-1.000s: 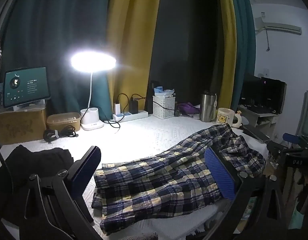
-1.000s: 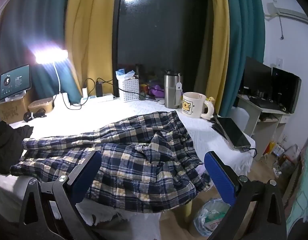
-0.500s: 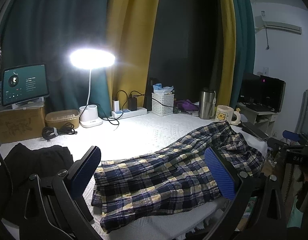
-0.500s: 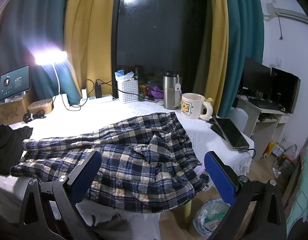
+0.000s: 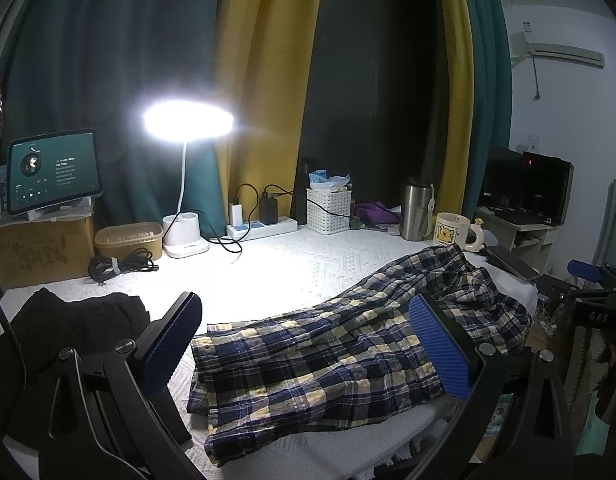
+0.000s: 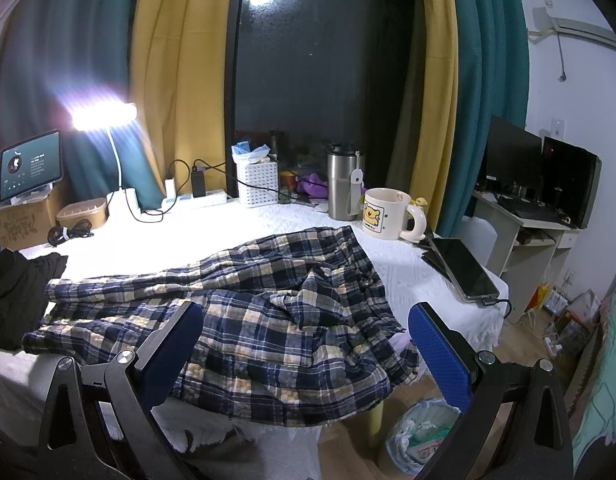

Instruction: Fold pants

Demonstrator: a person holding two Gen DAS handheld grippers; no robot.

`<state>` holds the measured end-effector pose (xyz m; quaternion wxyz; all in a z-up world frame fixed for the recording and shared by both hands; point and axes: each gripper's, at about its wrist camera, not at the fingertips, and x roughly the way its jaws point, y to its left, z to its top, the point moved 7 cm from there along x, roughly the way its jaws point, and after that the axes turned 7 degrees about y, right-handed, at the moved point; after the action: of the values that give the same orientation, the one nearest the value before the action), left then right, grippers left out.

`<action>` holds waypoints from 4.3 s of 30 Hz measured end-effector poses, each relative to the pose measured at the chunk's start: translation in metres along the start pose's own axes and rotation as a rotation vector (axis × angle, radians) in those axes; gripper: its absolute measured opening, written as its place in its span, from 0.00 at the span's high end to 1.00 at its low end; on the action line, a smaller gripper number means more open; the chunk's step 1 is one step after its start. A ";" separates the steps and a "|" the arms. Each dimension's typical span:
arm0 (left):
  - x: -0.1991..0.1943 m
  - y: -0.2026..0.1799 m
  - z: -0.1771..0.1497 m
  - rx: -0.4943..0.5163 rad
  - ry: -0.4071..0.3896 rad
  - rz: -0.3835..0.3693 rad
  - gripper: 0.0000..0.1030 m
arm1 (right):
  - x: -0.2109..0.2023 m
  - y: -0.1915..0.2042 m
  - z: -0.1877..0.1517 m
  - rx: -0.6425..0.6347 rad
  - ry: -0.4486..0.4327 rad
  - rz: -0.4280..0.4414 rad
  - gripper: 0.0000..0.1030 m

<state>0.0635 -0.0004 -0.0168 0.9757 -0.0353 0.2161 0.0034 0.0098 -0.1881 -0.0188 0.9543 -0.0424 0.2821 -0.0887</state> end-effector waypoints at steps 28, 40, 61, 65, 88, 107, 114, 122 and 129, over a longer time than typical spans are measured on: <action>-0.003 0.003 0.002 0.002 -0.010 0.006 0.01 | -0.005 0.001 0.004 -0.003 -0.011 -0.003 0.00; -0.004 0.003 0.003 0.004 -0.012 0.007 0.01 | -0.005 0.001 0.006 -0.003 -0.011 -0.002 0.00; 0.062 0.070 -0.013 -0.077 0.182 0.071 0.01 | 0.067 -0.004 0.017 -0.002 0.097 -0.014 0.00; 0.087 0.089 -0.022 -0.143 0.270 0.045 0.01 | 0.089 -0.006 0.024 -0.008 0.129 -0.026 0.00; 0.143 0.097 -0.046 -0.210 0.502 0.018 0.68 | 0.226 -0.056 0.071 -0.016 0.295 0.031 0.08; 0.142 0.087 0.014 -0.120 0.366 0.037 0.98 | 0.295 -0.067 0.073 -0.052 0.370 0.098 0.74; 0.151 0.094 0.040 -0.103 0.309 0.040 0.98 | 0.275 -0.072 0.095 -0.037 0.289 0.077 0.75; 0.186 0.112 0.080 -0.079 0.228 0.031 0.98 | 0.270 -0.080 0.119 0.003 0.236 0.060 0.76; 0.232 0.128 0.098 -0.043 0.217 0.050 0.99 | 0.286 -0.082 0.126 0.026 0.241 0.045 0.76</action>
<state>0.3126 0.1322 -0.0350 0.9452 -0.0511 0.3211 0.0283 0.3027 -0.3198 -0.0548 0.9158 -0.0129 0.3944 -0.0754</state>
